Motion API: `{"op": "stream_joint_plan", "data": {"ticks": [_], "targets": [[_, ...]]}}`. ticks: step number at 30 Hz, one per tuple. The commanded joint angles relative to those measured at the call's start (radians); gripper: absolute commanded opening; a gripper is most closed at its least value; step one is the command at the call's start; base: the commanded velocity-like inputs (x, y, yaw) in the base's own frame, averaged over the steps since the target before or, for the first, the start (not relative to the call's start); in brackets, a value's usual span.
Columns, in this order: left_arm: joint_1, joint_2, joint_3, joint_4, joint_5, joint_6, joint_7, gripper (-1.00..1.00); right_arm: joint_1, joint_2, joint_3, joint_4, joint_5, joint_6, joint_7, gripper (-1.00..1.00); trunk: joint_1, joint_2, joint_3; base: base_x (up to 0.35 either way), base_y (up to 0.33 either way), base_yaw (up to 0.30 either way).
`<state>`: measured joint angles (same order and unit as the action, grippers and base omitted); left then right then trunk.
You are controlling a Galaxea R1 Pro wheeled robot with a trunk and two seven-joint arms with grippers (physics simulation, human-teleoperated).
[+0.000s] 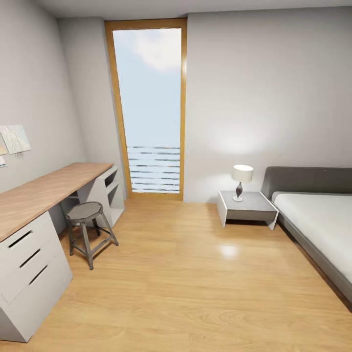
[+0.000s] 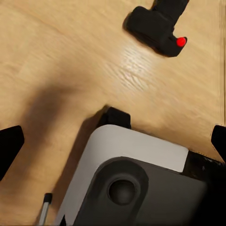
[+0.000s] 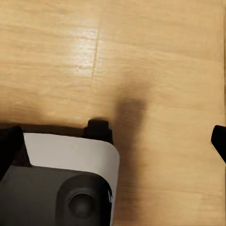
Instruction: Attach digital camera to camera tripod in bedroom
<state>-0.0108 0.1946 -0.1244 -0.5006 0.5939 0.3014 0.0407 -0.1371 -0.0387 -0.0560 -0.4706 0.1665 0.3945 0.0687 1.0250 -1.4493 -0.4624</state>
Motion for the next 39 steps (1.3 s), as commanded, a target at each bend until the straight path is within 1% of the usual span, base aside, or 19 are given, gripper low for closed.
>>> {"op": "stream_joint_plan", "data": {"ticks": [1, 3, 5, 6, 8, 9, 11, 13, 15, 16, 17, 19, 20, 21, 24, 27, 34, 39], "targets": [[-0.012, 0.017, -0.005, -0.034, 0.008, 0.054, 0.007, 1.0, -0.019, 0.002, -0.007, -0.042, 0.009, 0.06, 0.019, 1.0, 0.0, -0.001, -0.001, 0.0, 0.0, 0.0], [-0.049, 0.046, -0.005, -0.087, 0.009, 0.143, 0.015, 1.0, -0.06, 0.005, -0.01, -0.113, 0.001, 0.155, 0.04, 1.0, 0.0, -0.001, -0.001, 0.0, 0.0, 0.0], [-0.1, 0.068, -0.004, -0.129, 0.009, 0.22, 0.026, 1.0, -0.105, 0.007, -0.013, -0.171, -0.015, 0.23, 0.059, 1.0, 0.0, -0.001, -0.001, 0.0, 0.0, 0.0], [-0.161, 0.083, -0.003, -0.155, 0.01, 0.285, 0.039, 1.0, -0.151, 0.008, -0.015, -0.213, -0.039, 0.286, 0.072, 1.0, 0.0, -0.001, -0.001, 0.0, 0.0, 0.0], [-0.232, 0.09, -0.002, -0.172, 0.011, 0.338, 0.052, 1.0, -0.199, 0.009, -0.017, -0.241, -0.068, 0.325, 0.082, 1.0, 0.0, -0.001, -0.001, 0.0, 0.0, 0.0], [-0.327, 0.09, -0.002, -0.19, 0.014, 0.398, 0.065, 1.0, -0.26, 0.009, -0.017, -0.261, -0.107, 0.348, 0.088, 1.0, 0.0, -0.001, -0.001, 0.0, 0.0, 0.0], [-0.416, 0.085, -0.002, -0.212, 0.019, 0.45, 0.073, 1.0, -0.316, 0.009, -0.017, -0.279, -0.14, 0.36, 0.093, 1.0, 0.0, -0.001, -0.001, 0.0, 0.0, 0.0], [-0.474, 0.079, 0.001, -0.239, 0.025, 0.483, 0.078, 1.0, -0.352, 0.009, -0.017, -0.295, -0.162, 0.369, 0.097, 1.0, 0.0, -0.001, -0.001, 0.0, 0.0, 0.0], [-0.511, 0.071, 0.004, -0.269, 0.032, 0.504, 0.082, 1.0, -0.375, 0.01, -0.017, -0.314, -0.176, 0.373, 0.102, 1.0, 0.0, -0.001, -0.001, 0.0, 0.0, 0.0], [-0.524, 0.065, 0.005, -0.284, 0.035, 0.511, 0.084, 1.0, -0.383, 0.011, -0.016, -0.325, -0.181, 0.375, 0.104, 1.0, 0.0, -0.001, -0.001, 0.0, 0.0, 0.0], [-0.543, 0.051, 0.005, -0.306, 0.039, 0.521, 0.088, 1.0, -0.394, 0.011, -0.014, -0.352, -0.188, 0.378, 0.107, 1.0, 0.0, -0.001, -0.001, 0.0, 0.0, 0.0], [-0.555, 0.033, 0.005, -0.318, 0.04, 0.526, 0.091, 1.0, -0.402, 0.012, -0.011, -0.382, -0.192, 0.381, 0.108, 1.0, 0.0, -0.001, -0.001, 0.0, 0.0, 0.0], [-0.563, 0.015, 0.004, -0.323, 0.039, 0.53, 0.093, 1.0, -0.407, 0.012, -0.009, -0.416, -0.195, 0.384, 0.109, 1.0, 0.0, -0.001, -0.001, 0.0, 0.0, 0.0], [-0.57, -0.003, 0.003, -0.333, 0.039, 0.534, 0.094, 1.0, -0.411, 0.013, -0.011, -0.472, -0.198, 0.39, 0.109, 1.0, 0.0, -0.001, -0.001, 0.0, 0.0, 0.0], [-0.574, -0.013, 0.002, -0.342, 0.043, 0.538, 0.094, 1.0, -0.413, 0.011, -0.013, -0.524, -0.198, 0.394, 0.109, 1.0, 0.0, -0.001, -0.001, 0.0, 0.0, 0.0], [-0.576, -0.02, 0.0, -0.342, 0.04, 0.537, 0.095, 1.0, -0.413, 0.009, -0.014, -0.553, -0.201, 0.395, 0.11, 1.0, 0.0, -0.001, -0.001, 0.0, 0.0, 0.0], [-0.578, -0.028, -0.005, -0.347, 0.038, 0.536, 0.094, 1.0, -0.414, -0.002, -0.016, -0.578, -0.203, 0.396, 0.111, 1.0, 0.0, -0.001, -0.001, 0.015, 0.016, 0.0], [-0.578, -0.029, -0.006, -0.342, 0.036, 0.535, 0.095, 1.0, -0.414, -0.005, -0.015, -0.582, -0.197, 0.396, 0.111, 1.0, 0.0, -0.001, -0.001, 0.165, 0.167, 0.0]]}}
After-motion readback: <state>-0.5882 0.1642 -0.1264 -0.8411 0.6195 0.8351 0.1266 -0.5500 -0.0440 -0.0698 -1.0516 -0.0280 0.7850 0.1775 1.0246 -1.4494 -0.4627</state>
